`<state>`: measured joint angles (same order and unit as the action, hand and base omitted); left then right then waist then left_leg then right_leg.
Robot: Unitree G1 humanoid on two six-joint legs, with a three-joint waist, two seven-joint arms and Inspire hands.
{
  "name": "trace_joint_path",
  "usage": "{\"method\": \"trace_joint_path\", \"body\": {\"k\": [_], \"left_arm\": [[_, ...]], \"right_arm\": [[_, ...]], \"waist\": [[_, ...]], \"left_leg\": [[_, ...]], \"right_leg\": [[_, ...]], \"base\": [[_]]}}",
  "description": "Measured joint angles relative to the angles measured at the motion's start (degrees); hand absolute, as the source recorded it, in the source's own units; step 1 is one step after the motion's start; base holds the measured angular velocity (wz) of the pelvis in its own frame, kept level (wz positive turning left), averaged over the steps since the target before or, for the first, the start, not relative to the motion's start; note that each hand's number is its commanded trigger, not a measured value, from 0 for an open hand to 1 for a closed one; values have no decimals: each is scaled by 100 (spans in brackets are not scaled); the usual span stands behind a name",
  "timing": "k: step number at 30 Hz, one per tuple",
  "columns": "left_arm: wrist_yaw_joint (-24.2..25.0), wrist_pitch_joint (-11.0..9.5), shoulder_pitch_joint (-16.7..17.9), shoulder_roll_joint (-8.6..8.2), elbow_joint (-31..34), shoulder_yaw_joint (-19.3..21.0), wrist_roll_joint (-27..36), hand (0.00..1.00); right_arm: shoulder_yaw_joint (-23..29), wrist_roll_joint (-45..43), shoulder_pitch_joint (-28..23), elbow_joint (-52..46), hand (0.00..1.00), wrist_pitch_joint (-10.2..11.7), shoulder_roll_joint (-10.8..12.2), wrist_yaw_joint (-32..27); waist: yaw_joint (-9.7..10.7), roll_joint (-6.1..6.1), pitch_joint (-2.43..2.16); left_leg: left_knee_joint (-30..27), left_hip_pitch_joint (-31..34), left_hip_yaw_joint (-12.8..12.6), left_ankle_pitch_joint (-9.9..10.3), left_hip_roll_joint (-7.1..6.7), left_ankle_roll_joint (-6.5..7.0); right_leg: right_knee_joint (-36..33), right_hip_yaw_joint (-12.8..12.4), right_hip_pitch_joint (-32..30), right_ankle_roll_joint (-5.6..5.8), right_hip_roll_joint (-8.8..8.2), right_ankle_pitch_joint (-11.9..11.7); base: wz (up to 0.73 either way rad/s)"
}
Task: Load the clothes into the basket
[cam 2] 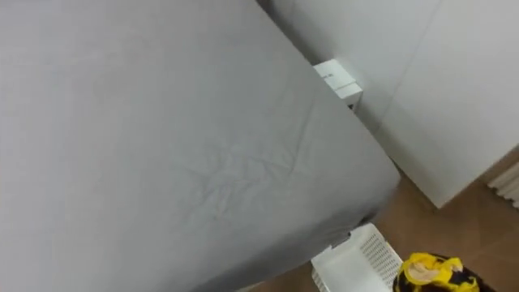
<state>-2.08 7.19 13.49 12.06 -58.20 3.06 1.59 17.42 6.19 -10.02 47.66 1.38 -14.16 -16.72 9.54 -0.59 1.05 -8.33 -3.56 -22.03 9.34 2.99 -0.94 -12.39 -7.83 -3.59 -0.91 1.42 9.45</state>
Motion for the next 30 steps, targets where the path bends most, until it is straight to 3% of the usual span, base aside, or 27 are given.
{"method": "trace_joint_path", "body": {"k": [3,6,10,14,16,22,23,24,25,30], "left_arm": [[-92,-1,-4,-10,0,-52,10,0],[-138,-2,-21,-9,-41,-250,18,0],[-137,-38,-143,-14,-44,-402,37,0],[-135,-99,-284,-20,-153,-529,269,0],[-134,-107,-322,-19,-158,-588,320,0],[-91,-246,-422,-25,-276,-844,565,0],[-88,-249,-431,-25,-279,-868,566,0],[-81,-252,-478,-31,-310,-904,572,0],[-73,-257,-527,-35,-366,-925,576,0],[-73,-264,-615,-34,-380,-1015,576,0]], "right_arm": [[8,50,81,239,100,1,-8,-23],[9,33,252,283,100,1,-42,-73],[14,24,624,442,100,40,-177,-84],[15,25,956,629,100,65,-439,-131],[16,-16,1029,639,100,142,-528,-207],[16,-78,1328,1025,100,289,-580,-277],[15,-88,1352,1045,81,288,-579,-277],[12,-96,1361,1049,17,291,-580,-275],[11,-95,1361,1056,0,291,-580,-274],[11,35,1468,1289,0,307,-666,-289]], "waist": [[34,-107,11],[203,-246,40],[279,-492,-23],[277,-652,-24],[273,-767,-74],[220,-905,-60],[217,-920,-58],[191,-966,-64],[153,-980,-64],[97,-995,-56]], "left_leg": [[-32,125,-151,103,44,30],[-121,340,-132,161,41,69],[-192,719,-165,133,14,123],[-189,937,-225,107,-35,165],[-194,1067,-225,102,-49,172],[-203,1291,-194,90,-72,190],[-205,1315,-189,86,-75,196],[-228,1375,-182,81,-77,203],[-253,1426,-167,80,-86,205],[-298,1503,-112,75,-109,205]], "right_leg": [[-193,-128,-267,21,75,-16],[-230,-103,-473,46,58,-101],[-268,-145,-867,88,25,-202],[-428,-196,-1161,112,2,-194],[-459,-205,-1298,116,-7,-188],[-454,-203,-1493,132,-26,-177],[-463,-203,-1518,133,-29,-175],[-513,-200,-1570,133,-33,-163],[-559,-200,-1641,132,-39,-131],[-675,-151,-1749,110,-71,-23]], "base": [[-27],[-15],[-8],[-4],[0],[1],[0],[0],[0],[6]]}}
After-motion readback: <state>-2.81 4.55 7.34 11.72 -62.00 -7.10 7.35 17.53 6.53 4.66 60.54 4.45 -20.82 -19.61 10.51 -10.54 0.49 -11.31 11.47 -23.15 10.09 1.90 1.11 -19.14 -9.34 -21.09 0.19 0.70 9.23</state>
